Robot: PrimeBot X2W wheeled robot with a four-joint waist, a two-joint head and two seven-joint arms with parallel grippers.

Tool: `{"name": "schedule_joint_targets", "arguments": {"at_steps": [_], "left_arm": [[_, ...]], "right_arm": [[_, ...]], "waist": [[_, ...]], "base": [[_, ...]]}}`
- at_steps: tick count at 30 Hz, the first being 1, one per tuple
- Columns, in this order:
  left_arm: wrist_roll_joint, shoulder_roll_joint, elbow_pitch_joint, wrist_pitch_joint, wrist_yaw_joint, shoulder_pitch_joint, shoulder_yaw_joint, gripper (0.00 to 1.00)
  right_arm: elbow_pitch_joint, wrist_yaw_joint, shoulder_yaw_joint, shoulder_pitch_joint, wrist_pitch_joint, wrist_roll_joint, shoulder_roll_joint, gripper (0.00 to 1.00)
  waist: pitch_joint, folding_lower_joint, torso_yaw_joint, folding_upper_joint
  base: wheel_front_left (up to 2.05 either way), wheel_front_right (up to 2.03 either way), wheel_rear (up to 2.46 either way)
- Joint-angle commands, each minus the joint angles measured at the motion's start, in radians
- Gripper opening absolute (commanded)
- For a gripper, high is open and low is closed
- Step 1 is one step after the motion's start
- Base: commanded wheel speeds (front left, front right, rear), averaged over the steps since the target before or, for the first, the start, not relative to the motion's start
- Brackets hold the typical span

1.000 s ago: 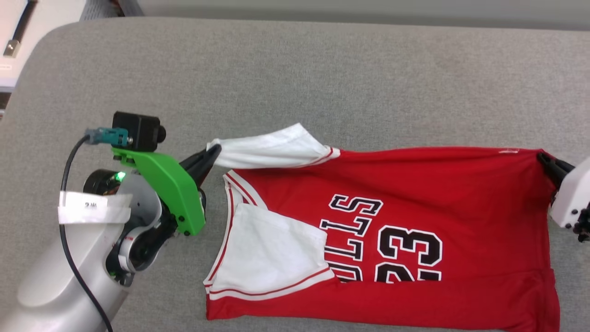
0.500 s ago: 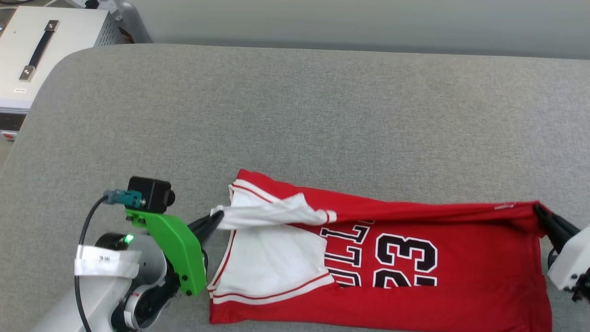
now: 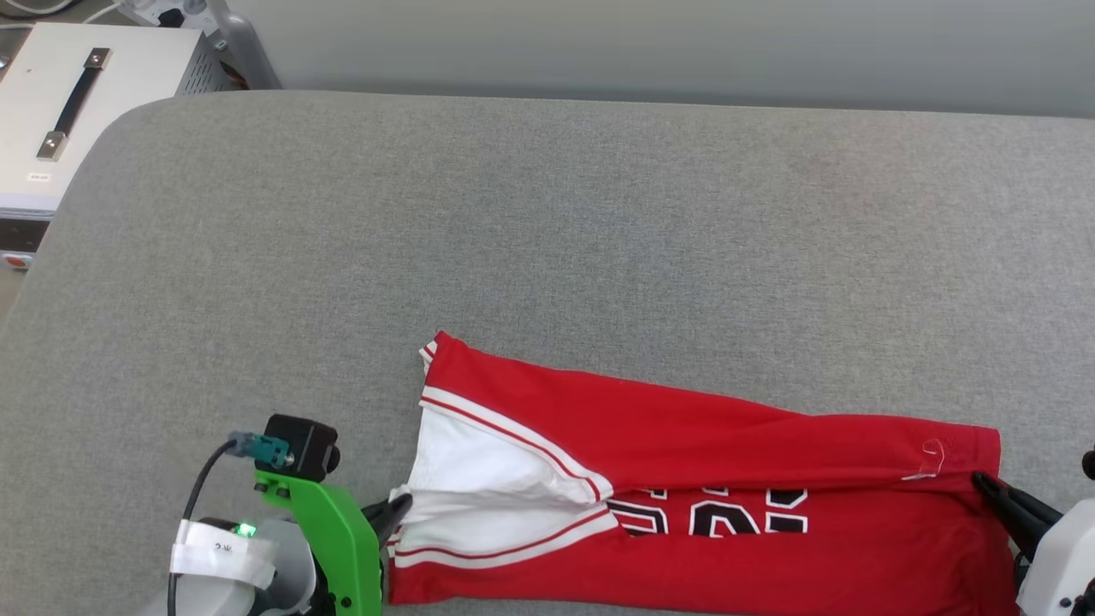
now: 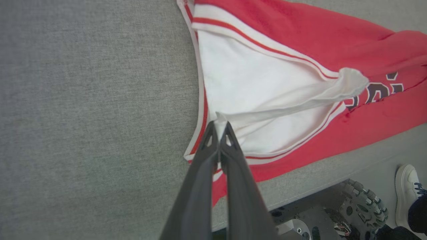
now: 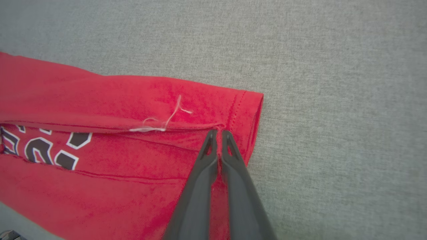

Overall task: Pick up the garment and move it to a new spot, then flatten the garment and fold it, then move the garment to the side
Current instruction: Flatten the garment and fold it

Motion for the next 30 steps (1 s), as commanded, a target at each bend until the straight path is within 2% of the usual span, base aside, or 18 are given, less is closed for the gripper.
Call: {"name": "schedule_joint_targets", "arguments": {"at_steps": [1, 13, 14, 15, 16, 25, 30], "left_arm": [[0.010, 0.006, 0.007, 0.003, 0.005, 0.017, -0.006, 0.00], [0.054, -0.037, 0.095, -0.006, -0.019, -0.012, -0.056, 0.00], [0.061, -0.041, 0.103, -0.009, -0.021, -0.016, -0.060, 0.68], [0.062, -0.046, 0.109, -0.012, -0.021, -0.016, -0.062, 1.00], [0.062, -0.050, 0.114, -0.015, -0.020, -0.017, -0.063, 1.00], [0.091, -0.061, 0.105, -0.083, 0.005, -0.025, -0.044, 1.00], [0.142, -0.052, 0.055, -0.170, 0.052, -0.023, -0.015, 1.00]], "right_arm": [[-0.008, -0.001, 0.010, 0.014, 0.000, 0.011, -0.013, 0.00], [-0.010, -0.001, 0.086, 0.022, 0.030, 0.019, -0.068, 0.00], [-0.002, -0.001, 0.092, 0.022, 0.044, 0.026, -0.066, 0.16], [0.000, -0.001, 0.096, 0.020, 0.047, 0.026, -0.067, 0.87], [0.004, -0.001, 0.098, 0.019, 0.050, 0.029, -0.064, 1.00], [-0.026, -0.001, 0.091, 0.025, 0.096, 0.101, -0.071, 1.00], [-0.056, -0.001, 0.028, 0.055, 0.130, 0.147, -0.065, 1.00]], "waist": [[-0.001, 0.0000, 0.000, 0.0000], [0.003, 0.0000, -0.002, 0.0000], [0.002, 0.0000, -0.002, 0.0000], [0.000, 0.0000, -0.003, 0.0000], [-0.001, 0.0000, -0.003, 0.0000], [-0.043, 0.0000, -0.006, 0.0000], [-0.083, 0.0000, -0.009, 0.0000]], "base": [[0.00, 0.00, 0.00], [0.00, 0.00, 0.00], [0.00, 0.00, 0.00], [0.00, 0.00, 0.00], [0.00, 0.00, 0.00], [0.00, 0.00, 0.00], [0.00, 0.00, 0.00]]}}
